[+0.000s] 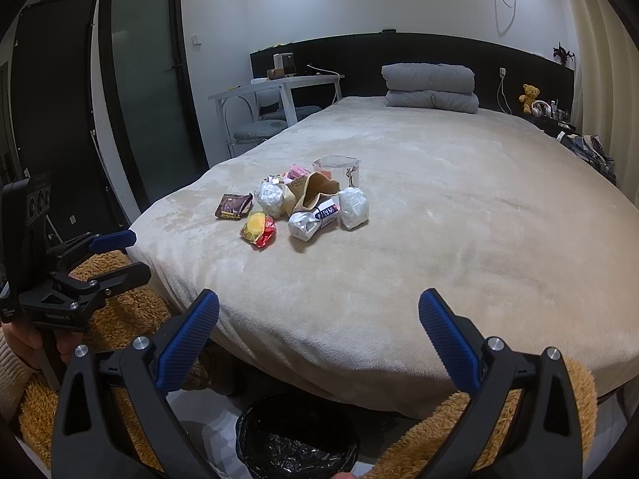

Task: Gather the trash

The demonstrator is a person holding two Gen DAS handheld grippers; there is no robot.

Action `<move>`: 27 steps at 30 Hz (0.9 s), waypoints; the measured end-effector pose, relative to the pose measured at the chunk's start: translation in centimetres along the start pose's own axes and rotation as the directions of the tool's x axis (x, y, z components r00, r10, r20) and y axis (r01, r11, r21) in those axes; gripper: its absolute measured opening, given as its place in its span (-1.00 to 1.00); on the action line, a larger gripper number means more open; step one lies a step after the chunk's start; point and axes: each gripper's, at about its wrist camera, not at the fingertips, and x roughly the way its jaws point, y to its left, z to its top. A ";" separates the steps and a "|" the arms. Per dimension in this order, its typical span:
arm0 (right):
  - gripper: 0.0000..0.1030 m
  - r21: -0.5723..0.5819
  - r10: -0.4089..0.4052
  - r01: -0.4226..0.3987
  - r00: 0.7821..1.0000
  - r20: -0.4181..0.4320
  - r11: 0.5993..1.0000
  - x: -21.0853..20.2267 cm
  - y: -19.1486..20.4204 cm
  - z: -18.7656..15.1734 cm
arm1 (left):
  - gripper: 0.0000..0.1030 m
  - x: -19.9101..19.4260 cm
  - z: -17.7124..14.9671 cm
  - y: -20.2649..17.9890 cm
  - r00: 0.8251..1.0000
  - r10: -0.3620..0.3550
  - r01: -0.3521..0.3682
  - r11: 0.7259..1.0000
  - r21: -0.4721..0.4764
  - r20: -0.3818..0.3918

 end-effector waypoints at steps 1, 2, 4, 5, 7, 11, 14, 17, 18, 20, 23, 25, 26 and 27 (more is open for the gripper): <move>0.93 0.000 0.000 0.000 1.000 -0.002 1.000 0.0 0.0 0.0 | 0.88 0.0 -0.1 0.1 1.000 -0.004 0.004 1.000 -0.006 -0.003; 0.93 0.000 0.003 -0.003 1.000 -0.004 1.000 0.0 0.0 0.0 | 0.88 0.0 -0.1 0.1 1.000 -0.004 0.004 1.000 -0.008 -0.003; 0.93 -0.001 0.005 -0.005 1.000 -0.009 1.000 0.0 0.0 0.0 | 0.88 -0.1 -0.1 0.1 1.000 0.001 -0.001 1.000 -0.011 0.002; 0.93 0.000 0.006 -0.006 1.000 -0.009 1.000 0.1 0.0 0.0 | 0.88 -0.1 0.0 0.2 1.000 0.000 0.000 1.000 -0.012 0.001; 0.93 -0.003 0.004 -0.004 1.000 -0.012 1.000 0.1 0.0 0.1 | 0.88 0.0 0.0 0.3 1.000 0.005 -0.005 1.000 -0.021 0.001; 0.93 0.002 0.013 -0.013 1.000 -0.025 1.000 0.1 0.1 0.4 | 0.88 0.2 0.1 0.8 1.000 0.011 -0.012 0.998 -0.054 -0.015; 0.93 0.017 0.031 -0.030 0.999 -0.041 0.999 0.3 -0.2 0.9 | 0.88 0.4 0.3 1.2 0.999 0.005 -0.008 0.997 -0.082 -0.042; 0.93 0.054 0.070 -0.067 0.995 -0.067 0.996 0.8 -0.8 1.6 | 0.88 0.8 0.6 1.9 0.998 -0.005 -0.002 0.994 -0.109 -0.063; 0.93 0.058 0.082 -0.078 0.994 -0.072 0.995 0.9 -0.9 1.9 | 0.88 1.0 0.8 2.0 0.997 -0.010 0.001 0.993 -0.115 -0.074; 0.93 0.047 0.080 -0.076 0.994 -0.074 0.996 1.2 -1.0 2.4 | 0.88 1.5 1.2 2.6 0.995 -0.029 0.016 0.991 -0.130 -0.100; 0.93 0.025 0.087 -0.085 0.993 -0.083 0.996 1.7 -1.0 3.5 | 0.88 2.2 1.9 3.4 0.992 -0.045 0.028 0.989 -0.144 -0.115; 0.93 0.030 0.112 -0.110 0.990 -0.081 0.993 2.1 -1.2 4.3 | 0.88 2.5 2.4 3.9 0.992 -0.038 0.021 0.991 -0.135 -0.119; 0.93 0.034 0.122 -0.119 0.989 -0.080 0.992 2.5 -1.4 4.6 | 0.88 2.7 2.7 4.1 0.992 -0.040 0.024 0.991 -0.132 -0.119; 0.93 0.035 0.124 -0.122 0.989 -0.084 0.992 2.9 -1.6 4.9 | 0.88 3.0 3.1 4.3 0.992 -0.036 0.021 0.992 -0.125 -0.121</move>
